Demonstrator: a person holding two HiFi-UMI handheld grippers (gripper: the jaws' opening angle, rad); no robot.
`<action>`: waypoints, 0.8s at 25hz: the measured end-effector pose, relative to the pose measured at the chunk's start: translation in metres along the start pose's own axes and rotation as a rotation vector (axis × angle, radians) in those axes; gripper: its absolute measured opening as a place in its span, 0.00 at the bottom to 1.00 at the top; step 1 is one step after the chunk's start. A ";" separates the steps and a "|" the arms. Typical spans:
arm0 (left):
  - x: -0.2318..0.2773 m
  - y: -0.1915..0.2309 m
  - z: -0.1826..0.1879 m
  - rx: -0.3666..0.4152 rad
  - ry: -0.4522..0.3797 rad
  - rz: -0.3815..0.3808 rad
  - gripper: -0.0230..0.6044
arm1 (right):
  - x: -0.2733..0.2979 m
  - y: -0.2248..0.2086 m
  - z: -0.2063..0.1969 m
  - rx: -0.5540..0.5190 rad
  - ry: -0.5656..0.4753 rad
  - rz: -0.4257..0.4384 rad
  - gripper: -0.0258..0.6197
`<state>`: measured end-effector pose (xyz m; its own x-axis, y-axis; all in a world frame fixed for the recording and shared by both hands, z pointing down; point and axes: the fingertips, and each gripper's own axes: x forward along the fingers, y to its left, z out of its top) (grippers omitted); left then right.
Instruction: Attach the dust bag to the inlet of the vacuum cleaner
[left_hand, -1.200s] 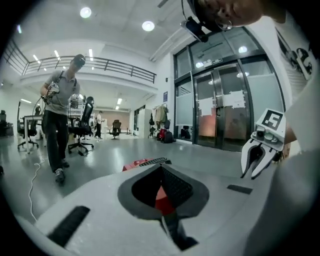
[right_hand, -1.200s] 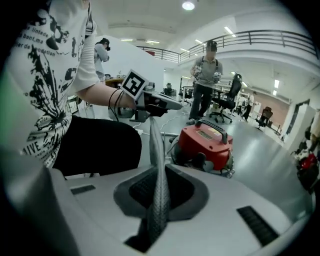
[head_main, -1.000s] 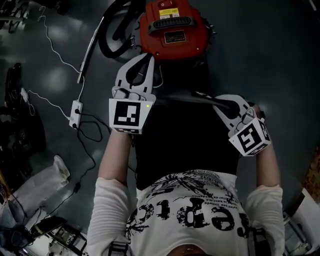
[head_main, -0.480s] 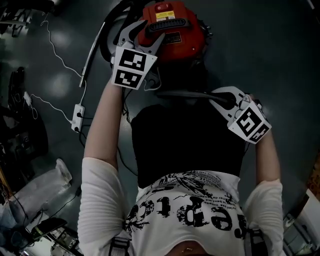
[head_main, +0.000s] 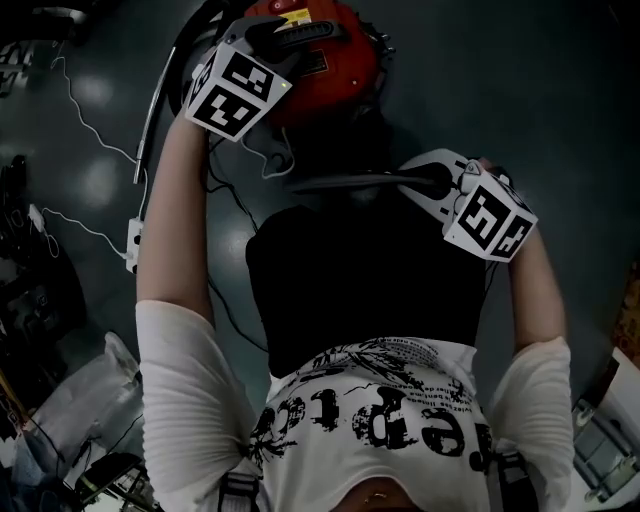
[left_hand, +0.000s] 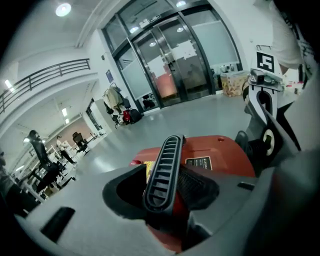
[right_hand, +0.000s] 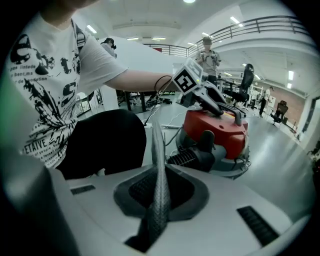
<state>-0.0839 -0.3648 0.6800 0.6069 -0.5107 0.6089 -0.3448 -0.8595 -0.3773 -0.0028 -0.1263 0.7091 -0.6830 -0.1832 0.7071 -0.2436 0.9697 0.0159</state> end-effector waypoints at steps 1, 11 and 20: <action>-0.001 0.000 0.001 0.023 0.007 -0.020 0.32 | 0.001 0.001 -0.001 -0.015 0.005 0.006 0.08; -0.003 -0.004 0.004 0.063 0.024 -0.057 0.28 | 0.013 -0.016 -0.018 -0.016 0.051 -0.126 0.08; 0.000 -0.006 0.002 0.078 0.028 -0.070 0.28 | 0.023 -0.027 -0.014 -0.039 0.053 -0.222 0.11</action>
<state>-0.0806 -0.3599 0.6809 0.6069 -0.4505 0.6548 -0.2445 -0.8897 -0.3855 -0.0026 -0.1550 0.7349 -0.5783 -0.3855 0.7190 -0.3565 0.9121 0.2023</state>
